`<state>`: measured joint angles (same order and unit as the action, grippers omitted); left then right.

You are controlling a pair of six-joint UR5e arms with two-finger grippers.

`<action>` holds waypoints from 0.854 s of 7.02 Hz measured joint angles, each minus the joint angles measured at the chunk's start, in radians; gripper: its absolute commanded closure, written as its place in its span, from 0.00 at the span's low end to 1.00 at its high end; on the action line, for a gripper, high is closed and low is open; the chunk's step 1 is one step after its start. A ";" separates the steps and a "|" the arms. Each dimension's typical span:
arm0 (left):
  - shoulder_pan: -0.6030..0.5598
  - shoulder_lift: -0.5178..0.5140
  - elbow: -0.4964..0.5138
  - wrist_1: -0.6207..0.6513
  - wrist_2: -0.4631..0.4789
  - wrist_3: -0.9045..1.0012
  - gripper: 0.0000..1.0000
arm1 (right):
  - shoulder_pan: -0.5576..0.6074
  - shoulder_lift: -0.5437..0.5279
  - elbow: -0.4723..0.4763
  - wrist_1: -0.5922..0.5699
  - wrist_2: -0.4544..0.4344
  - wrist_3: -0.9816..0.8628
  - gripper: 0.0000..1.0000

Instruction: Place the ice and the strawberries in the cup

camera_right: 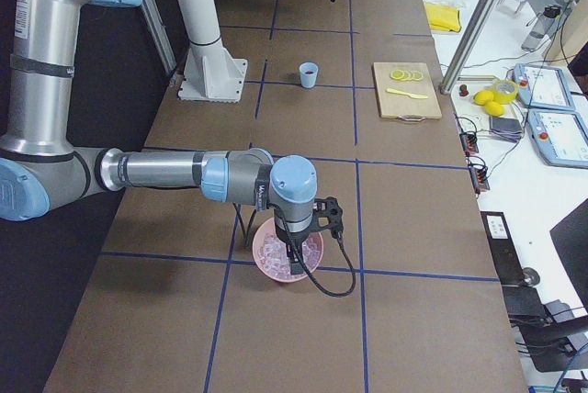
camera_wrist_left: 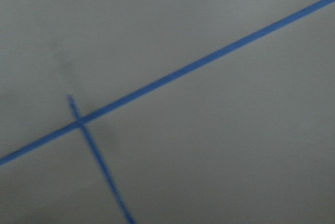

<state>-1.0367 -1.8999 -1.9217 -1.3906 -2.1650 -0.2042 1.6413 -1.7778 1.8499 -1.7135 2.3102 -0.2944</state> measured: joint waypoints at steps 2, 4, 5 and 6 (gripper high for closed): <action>-0.223 0.137 0.052 -0.009 -0.108 0.269 0.00 | 0.000 0.000 -0.001 0.000 0.000 0.000 0.00; -0.401 0.249 0.153 -0.017 -0.197 0.425 0.00 | 0.003 0.004 -0.001 0.000 0.000 0.000 0.00; -0.442 0.297 0.189 -0.019 -0.203 0.445 0.00 | 0.007 0.005 0.002 0.000 0.000 0.000 0.00; -0.479 0.327 0.215 -0.021 -0.193 0.453 0.00 | 0.009 0.005 0.004 0.000 0.000 0.001 0.00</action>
<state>-1.5155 -1.5725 -1.7072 -1.4111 -2.3579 0.2488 1.6506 -1.7732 1.8543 -1.7135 2.3098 -0.2935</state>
